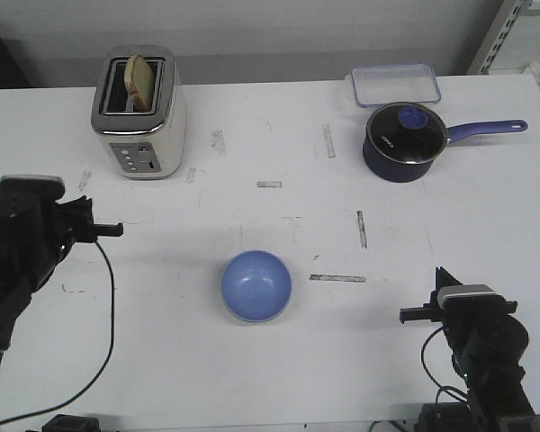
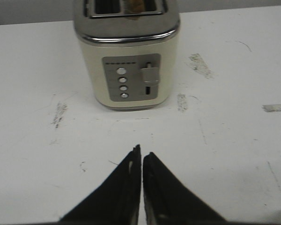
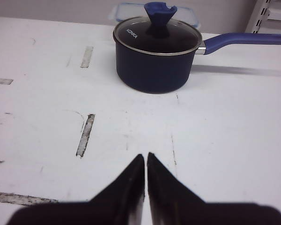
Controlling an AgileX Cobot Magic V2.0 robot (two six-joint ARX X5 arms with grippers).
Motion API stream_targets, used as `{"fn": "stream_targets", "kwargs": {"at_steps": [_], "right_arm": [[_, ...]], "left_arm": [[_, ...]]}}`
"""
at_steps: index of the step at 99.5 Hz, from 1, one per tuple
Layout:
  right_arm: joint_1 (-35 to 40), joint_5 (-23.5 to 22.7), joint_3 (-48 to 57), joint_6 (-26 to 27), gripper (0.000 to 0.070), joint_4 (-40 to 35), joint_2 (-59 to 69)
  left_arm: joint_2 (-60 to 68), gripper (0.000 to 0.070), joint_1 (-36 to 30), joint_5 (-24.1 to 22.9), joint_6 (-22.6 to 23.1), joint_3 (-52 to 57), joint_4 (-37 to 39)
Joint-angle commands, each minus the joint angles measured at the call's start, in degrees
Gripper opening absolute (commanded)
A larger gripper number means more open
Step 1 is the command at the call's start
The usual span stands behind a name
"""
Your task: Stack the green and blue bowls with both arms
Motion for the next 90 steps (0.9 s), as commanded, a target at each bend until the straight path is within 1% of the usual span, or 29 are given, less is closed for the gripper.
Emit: {"fn": "stream_targets", "kwargs": {"at_steps": [1, 20, 38, 49, 57, 90], "right_arm": [[0.1, 0.0, 0.3, -0.3, 0.0, 0.7, 0.3], [0.1, 0.0, 0.3, -0.3, 0.0, 0.7, 0.3], [0.1, 0.0, 0.3, -0.3, 0.0, 0.7, 0.3], [0.1, 0.0, 0.3, -0.3, 0.0, 0.8, 0.3], [0.1, 0.0, 0.3, -0.3, 0.0, 0.8, 0.3], [0.1, 0.0, 0.3, -0.3, 0.0, 1.2, 0.2]], "left_arm": [[-4.2, 0.0002, 1.4, -0.1, 0.5, -4.9, 3.0], [-18.7, 0.0002, 4.6, -1.0, 0.2, -21.1, 10.0], [-29.3, 0.0002, 6.2, -1.6, 1.0, -32.1, 12.3], [-32.8, 0.0002, 6.8, -2.5, 1.9, -36.8, 13.4], [-34.5, 0.0002, 6.8, -4.7, 1.7, -39.1, 13.6], [-36.2, 0.0003, 6.8, -4.7, 1.8, -39.8, 14.1]]}}
